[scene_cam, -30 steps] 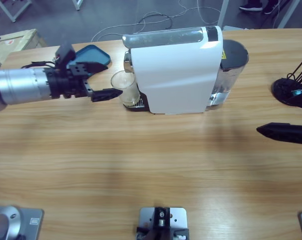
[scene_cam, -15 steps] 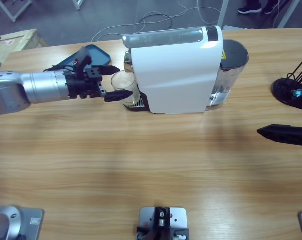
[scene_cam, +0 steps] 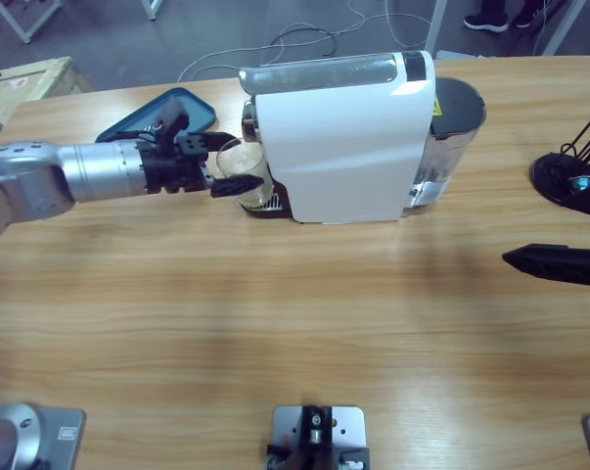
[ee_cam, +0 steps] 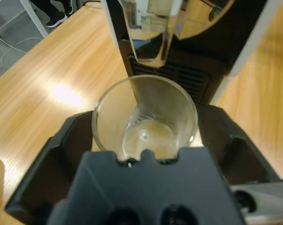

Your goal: Pour coffee

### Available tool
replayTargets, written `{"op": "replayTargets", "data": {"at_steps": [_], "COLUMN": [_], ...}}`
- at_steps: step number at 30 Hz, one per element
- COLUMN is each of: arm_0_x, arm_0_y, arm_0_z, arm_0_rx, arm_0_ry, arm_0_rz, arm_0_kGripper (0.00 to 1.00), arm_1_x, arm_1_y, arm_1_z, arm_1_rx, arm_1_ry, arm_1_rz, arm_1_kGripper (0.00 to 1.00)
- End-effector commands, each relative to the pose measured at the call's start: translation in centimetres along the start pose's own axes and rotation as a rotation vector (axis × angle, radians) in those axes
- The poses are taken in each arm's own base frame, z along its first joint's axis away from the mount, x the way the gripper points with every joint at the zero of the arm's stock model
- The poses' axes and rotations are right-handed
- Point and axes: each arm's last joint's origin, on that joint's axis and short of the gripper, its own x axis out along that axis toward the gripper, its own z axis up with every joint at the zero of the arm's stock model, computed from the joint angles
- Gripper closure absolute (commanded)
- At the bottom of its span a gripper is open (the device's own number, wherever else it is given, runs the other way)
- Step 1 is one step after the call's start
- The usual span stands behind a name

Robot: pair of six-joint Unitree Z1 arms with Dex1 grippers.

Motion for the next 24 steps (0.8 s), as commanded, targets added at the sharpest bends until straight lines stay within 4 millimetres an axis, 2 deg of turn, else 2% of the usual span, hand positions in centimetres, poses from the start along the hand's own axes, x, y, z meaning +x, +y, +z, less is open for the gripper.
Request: {"op": "replayTargets", "data": {"at_steps": [1, 3, 4, 5, 6, 10, 16, 20, 24], "arm_0_x": [1.1, 1.1, 1.1, 1.1, 1.1, 0.3, -3.7, -5.5, -6.5], "arm_0_y": [0.8, 0.7, 0.7, 0.7, 0.7, 0.7, 3.1, 5.8, 10.1], "arm_0_z": [-1.2, -1.2, -1.2, -1.1, -1.2, -1.6, 0.3, 0.5, -0.7], "arm_0_rx": [-0.041, -0.039, -0.040, -0.039, -0.039, -0.042, -0.034, -0.091, -0.256], "arm_0_ry": [0.007, 0.005, 0.006, 0.005, 0.008, 0.041, 0.007, 0.016, 0.060], "arm_0_rz": [-0.032, -0.034, -0.036, -0.034, -0.030, 0.030, 0.243, 0.443, 0.707], "arm_0_kGripper": [0.428, 0.577, 0.698, 0.924, 1.000, 1.000, 1.000, 1.000, 1.000], "arm_1_x": [0.6, 0.6, 0.6, 0.6, 0.5, 0.3, 0.3, 0.5, 0.6], "arm_1_y": [-0.1, -0.1, -0.1, -0.1, -0.1, -0.1, -0.2, -0.2, -0.2], "arm_1_z": [-1.0, -1.0, -1.0, -1.0, -1.0, -1.0, -1.0, -1.0, -1.3], "arm_1_rx": [0.013, 0.013, 0.013, 0.013, 0.013, 0.014, 0.020, 0.021, 0.029], "arm_1_ry": [0.043, 0.042, 0.041, 0.041, 0.040, 0.033, 0.027, 0.025, 0.034], "arm_1_rz": [-0.003, -0.003, -0.004, -0.004, -0.005, -0.006, -0.008, -0.006, -0.007], "arm_1_kGripper": [0.000, 0.000, 0.000, 0.000, 0.000, 0.000, 0.000, 0.000, 0.000]}}
